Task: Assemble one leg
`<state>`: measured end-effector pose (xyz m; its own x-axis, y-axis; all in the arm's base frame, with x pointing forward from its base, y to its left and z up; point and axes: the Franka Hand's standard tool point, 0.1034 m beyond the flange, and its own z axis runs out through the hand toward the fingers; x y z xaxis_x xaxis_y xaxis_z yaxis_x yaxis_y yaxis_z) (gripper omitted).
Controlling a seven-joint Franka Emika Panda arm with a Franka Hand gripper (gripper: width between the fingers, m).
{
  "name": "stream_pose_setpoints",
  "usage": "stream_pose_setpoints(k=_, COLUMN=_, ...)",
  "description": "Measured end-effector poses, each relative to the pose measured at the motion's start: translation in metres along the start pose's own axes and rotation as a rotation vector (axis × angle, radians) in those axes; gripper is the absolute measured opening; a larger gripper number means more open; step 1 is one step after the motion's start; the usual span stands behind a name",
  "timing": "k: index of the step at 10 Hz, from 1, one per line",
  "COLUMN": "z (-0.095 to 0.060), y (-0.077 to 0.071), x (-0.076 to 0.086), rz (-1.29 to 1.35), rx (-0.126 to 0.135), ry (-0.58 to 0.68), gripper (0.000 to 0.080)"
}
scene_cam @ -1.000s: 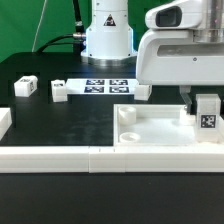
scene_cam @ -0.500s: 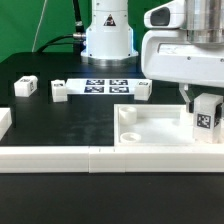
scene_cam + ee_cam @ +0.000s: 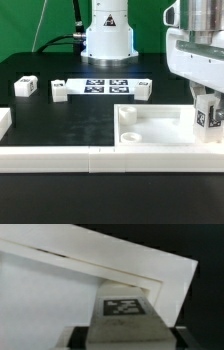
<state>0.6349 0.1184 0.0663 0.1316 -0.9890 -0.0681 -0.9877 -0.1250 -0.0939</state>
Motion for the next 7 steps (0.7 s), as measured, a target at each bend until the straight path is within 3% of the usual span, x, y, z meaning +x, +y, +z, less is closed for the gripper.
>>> stream_pose_setpoints(k=7, z=-0.0002, y=-0.0016, x=0.0028, rz=0.556, rx=0.005, ry=-0.071, gripper=0.0291)
